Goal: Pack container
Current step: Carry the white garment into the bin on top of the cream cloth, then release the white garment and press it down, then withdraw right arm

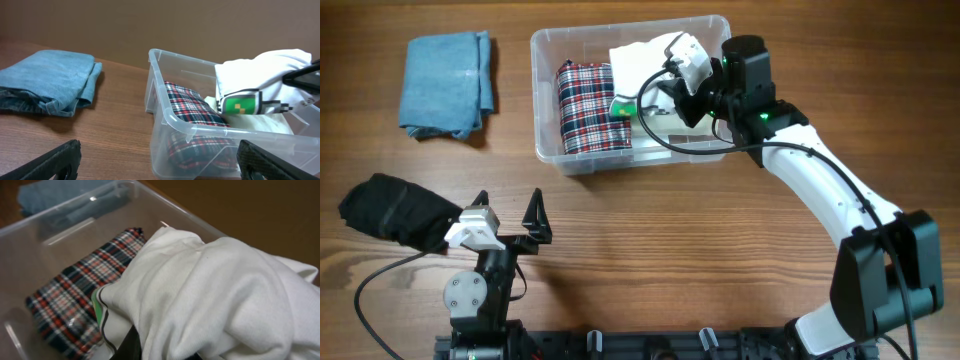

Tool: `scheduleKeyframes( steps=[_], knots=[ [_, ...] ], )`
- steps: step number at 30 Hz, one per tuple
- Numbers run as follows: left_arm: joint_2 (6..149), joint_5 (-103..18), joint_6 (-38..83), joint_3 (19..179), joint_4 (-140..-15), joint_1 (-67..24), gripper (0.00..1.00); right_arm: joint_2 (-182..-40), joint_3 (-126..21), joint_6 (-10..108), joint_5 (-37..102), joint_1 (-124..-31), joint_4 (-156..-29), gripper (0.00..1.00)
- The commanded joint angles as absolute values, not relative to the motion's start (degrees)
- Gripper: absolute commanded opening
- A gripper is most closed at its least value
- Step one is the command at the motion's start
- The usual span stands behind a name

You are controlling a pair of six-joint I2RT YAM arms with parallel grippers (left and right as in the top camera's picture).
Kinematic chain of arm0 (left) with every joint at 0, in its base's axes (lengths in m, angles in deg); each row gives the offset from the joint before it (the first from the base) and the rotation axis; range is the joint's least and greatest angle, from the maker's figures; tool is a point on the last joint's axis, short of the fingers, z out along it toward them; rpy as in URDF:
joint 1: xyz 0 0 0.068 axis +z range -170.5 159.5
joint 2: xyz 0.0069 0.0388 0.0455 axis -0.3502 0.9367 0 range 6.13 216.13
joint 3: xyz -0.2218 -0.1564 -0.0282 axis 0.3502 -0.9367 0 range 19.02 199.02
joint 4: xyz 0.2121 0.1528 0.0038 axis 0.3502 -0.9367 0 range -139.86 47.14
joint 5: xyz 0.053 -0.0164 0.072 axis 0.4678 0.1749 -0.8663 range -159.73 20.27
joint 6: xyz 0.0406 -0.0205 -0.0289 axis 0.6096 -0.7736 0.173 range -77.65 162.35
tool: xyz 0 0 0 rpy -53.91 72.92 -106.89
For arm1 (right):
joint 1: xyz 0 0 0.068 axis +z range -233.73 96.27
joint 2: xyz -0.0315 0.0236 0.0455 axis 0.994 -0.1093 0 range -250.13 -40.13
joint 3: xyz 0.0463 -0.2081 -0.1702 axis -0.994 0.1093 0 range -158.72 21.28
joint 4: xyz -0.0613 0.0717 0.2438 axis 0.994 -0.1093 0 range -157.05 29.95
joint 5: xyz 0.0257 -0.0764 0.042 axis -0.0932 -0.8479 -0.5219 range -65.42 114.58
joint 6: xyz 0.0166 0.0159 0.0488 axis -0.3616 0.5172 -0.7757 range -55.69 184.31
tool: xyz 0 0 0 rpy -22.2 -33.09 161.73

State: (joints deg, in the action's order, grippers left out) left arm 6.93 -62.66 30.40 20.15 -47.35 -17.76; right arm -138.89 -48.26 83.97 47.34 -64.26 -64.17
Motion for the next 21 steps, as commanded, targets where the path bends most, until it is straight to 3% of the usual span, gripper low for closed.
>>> scheduleKeyframes(
  steps=[1, 21],
  knots=[
    [6.6, -63.4, 29.9, 19.7, -47.3, -17.5, 1.0, -140.9, -49.5, 85.1, 43.7, -64.4, -61.6, 0.04],
    [6.6, -63.4, 29.9, 19.7, -47.3, -17.5, 1.0, -142.1, -49.5, 83.6, 39.6, -66.3, -60.2, 0.04]
  ],
)
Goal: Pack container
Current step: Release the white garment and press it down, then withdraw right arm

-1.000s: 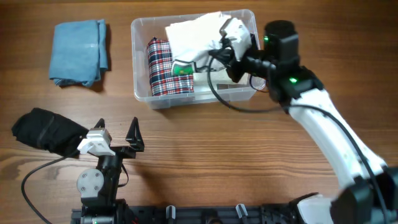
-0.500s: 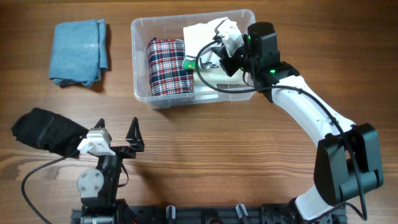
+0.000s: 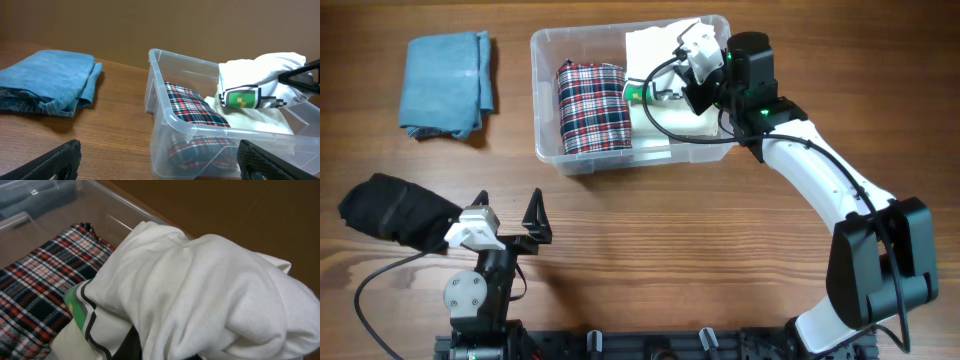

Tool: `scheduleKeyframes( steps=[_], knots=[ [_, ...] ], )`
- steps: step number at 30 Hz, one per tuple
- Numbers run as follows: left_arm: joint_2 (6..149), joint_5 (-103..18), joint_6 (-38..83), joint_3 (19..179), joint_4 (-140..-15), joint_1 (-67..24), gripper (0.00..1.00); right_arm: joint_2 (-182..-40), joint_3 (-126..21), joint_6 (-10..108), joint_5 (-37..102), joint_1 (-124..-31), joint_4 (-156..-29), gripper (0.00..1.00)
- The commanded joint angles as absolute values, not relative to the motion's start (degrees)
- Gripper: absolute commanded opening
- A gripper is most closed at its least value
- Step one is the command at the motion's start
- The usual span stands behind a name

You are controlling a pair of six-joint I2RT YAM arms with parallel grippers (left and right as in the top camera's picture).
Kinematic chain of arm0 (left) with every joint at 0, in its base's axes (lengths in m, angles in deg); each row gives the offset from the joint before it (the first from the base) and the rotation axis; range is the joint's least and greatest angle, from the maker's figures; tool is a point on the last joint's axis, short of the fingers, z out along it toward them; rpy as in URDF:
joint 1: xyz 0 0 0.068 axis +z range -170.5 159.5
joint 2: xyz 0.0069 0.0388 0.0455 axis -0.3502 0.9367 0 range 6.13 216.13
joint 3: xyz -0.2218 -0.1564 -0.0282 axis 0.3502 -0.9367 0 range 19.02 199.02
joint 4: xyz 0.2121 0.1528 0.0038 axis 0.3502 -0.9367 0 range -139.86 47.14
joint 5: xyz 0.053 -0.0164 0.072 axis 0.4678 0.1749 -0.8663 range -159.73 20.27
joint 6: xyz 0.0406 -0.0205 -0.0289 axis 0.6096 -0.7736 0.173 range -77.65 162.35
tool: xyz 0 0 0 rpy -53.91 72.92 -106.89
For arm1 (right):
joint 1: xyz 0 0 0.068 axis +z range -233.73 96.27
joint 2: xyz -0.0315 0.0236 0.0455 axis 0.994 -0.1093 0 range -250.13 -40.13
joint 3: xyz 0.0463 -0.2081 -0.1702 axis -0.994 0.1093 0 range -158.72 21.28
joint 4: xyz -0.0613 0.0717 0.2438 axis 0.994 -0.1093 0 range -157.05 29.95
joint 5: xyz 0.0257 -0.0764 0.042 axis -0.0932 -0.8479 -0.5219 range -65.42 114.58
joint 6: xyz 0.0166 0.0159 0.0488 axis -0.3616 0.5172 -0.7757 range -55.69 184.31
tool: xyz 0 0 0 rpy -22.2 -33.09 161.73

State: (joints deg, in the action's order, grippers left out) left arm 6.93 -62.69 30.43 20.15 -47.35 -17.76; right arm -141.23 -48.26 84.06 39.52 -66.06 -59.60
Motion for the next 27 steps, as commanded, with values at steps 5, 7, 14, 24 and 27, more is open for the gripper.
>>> scheduleKeyframes(
  steps=[5, 7, 14, 24, 27],
  knots=[
    [6.6, -63.4, 29.9, 19.7, -47.3, -17.5, 1.0, -142.1, -49.5, 81.3, 35.6, -66.4, -61.8, 0.97],
    [6.6, -63.4, 29.9, 19.7, -47.3, -17.5, 1.0, -142.0, -49.5, 80.3, 33.4, -66.4, -61.9, 1.0],
    [6.6, -63.4, 29.9, 19.7, -47.3, -17.5, 1.0, -137.1, -49.6, 74.5, 32.3, -66.8, -64.3, 1.0],
    [6.6, -63.4, 29.9, 19.7, -47.3, -17.5, 1.0, -123.4, -50.4, 54.9, 47.5, -66.7, -74.1, 1.0],
    [6.6, -63.4, 29.9, 19.7, -47.3, -17.5, 1.0, -123.7, -50.8, 50.2, 43.7, -66.2, -77.4, 1.0]
  ],
)
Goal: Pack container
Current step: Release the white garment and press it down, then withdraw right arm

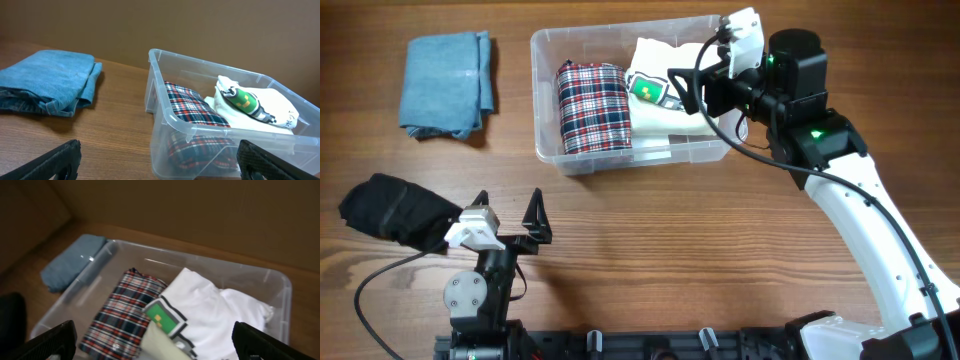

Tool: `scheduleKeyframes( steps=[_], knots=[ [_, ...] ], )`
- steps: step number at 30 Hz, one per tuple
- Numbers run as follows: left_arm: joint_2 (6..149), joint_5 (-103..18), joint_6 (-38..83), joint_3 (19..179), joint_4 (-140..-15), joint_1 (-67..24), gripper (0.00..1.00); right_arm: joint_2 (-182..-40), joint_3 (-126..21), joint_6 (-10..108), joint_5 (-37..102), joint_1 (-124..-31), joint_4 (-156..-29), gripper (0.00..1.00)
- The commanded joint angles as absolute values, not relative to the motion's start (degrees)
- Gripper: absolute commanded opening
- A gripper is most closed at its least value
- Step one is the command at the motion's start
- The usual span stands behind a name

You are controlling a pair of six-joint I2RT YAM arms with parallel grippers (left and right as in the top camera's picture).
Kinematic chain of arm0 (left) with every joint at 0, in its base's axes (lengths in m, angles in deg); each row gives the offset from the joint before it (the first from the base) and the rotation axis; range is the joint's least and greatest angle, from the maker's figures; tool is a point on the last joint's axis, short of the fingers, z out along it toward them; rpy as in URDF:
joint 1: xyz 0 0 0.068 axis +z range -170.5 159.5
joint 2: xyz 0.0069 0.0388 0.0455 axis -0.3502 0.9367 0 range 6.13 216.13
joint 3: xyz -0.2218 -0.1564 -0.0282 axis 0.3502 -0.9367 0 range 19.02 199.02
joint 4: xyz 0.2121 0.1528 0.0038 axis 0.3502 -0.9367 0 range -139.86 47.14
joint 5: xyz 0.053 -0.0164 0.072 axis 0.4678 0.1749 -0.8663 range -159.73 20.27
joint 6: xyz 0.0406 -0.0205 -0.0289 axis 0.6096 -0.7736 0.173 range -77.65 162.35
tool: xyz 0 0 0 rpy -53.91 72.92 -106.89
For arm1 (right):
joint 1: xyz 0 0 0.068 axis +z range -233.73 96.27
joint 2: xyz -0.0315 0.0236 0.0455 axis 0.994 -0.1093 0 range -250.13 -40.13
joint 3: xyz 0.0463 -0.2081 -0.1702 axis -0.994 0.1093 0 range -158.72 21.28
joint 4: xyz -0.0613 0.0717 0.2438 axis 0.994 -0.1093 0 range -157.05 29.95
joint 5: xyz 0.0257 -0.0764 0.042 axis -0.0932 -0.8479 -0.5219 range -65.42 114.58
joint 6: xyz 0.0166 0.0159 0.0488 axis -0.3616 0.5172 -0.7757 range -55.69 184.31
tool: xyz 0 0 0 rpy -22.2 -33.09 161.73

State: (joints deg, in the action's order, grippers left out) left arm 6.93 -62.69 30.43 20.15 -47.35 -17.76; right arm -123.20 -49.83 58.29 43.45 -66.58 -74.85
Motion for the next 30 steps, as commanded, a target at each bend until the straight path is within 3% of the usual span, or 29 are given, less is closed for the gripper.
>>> scheduleKeyframes(
  steps=[1, 11, 30],
  knots=[
    [6.6, -63.4, 29.9, 19.7, -47.3, -17.5, 1.0, -123.9, -51.6, 50.2, 43.7, -66.0, -79.0, 1.0],
    [6.6, -63.4, 29.9, 19.7, -47.3, -17.5, 1.0, -135.2, -72.6, 60.4, 44.0, -64.5, -98.3, 1.0],
    [6.6, -63.4, 29.9, 19.7, -47.3, -17.5, 1.0, -162.7, -74.3, 62.7, 42.4, -60.7, -91.4, 0.99]
  ],
)
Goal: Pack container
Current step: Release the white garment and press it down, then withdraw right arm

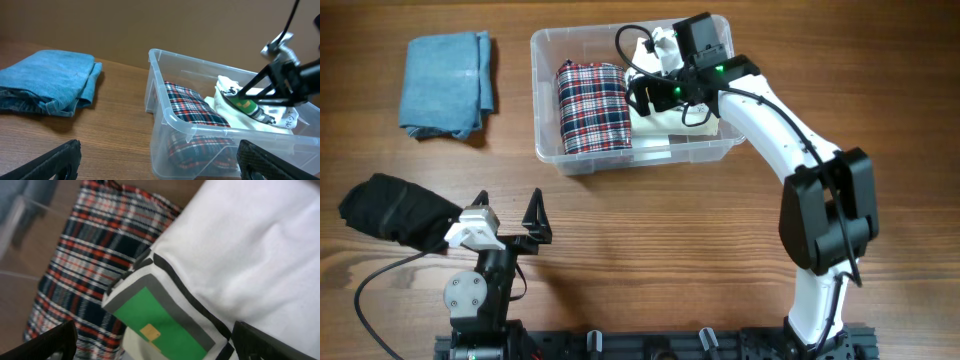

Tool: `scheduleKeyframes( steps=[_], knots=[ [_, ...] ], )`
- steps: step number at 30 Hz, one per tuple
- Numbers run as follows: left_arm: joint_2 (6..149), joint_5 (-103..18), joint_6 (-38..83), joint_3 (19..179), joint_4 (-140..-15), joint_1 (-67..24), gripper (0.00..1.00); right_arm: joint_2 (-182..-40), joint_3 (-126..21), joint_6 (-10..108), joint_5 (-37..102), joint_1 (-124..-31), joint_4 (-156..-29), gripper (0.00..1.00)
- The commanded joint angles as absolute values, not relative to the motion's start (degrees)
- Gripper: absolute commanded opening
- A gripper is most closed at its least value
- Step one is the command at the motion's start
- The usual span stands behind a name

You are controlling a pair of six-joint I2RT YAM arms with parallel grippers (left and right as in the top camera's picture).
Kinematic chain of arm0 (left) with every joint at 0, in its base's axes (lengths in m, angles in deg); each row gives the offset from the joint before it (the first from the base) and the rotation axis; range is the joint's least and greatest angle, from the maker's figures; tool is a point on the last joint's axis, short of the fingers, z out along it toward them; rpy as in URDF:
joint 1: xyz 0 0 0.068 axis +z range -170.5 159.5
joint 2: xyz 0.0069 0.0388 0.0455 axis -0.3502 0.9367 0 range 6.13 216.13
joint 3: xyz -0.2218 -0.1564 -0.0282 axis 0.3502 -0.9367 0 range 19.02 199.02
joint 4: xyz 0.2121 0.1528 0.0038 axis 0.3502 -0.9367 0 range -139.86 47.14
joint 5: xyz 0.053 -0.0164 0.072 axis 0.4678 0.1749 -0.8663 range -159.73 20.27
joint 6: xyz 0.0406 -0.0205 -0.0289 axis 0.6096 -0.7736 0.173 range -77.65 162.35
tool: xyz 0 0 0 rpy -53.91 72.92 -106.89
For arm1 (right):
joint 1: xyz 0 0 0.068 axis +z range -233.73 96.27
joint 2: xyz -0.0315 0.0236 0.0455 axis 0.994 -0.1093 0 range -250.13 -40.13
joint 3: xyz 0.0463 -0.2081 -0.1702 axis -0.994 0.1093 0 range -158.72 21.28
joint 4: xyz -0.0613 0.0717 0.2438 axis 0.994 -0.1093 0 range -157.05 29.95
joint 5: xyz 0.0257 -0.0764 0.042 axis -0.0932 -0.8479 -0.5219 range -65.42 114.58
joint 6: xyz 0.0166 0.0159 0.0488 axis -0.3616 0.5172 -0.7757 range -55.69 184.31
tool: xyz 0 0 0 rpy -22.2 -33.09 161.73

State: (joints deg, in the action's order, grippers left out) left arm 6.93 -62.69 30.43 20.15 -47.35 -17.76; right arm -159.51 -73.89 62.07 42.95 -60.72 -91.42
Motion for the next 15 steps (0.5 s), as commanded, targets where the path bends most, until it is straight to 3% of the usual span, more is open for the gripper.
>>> scheduleKeyframes(
  steps=[1, 9, 15],
  knots=[
    [6.6, -63.4, 29.9, 19.7, -47.3, -17.5, 1.0, -163.1, -74.3, 62.7, 42.4, -60.7, -91.4, 1.0],
    [6.6, -63.4, 29.9, 19.7, -47.3, -17.5, 1.0, -161.5, -74.3, 63.3, 37.8, -60.8, -96.3, 0.99],
    [6.6, -63.4, 29.9, 19.7, -47.3, -17.5, 1.0, -149.8, -74.5, 63.0, 37.0, -60.9, -96.7, 1.0]
  ],
)
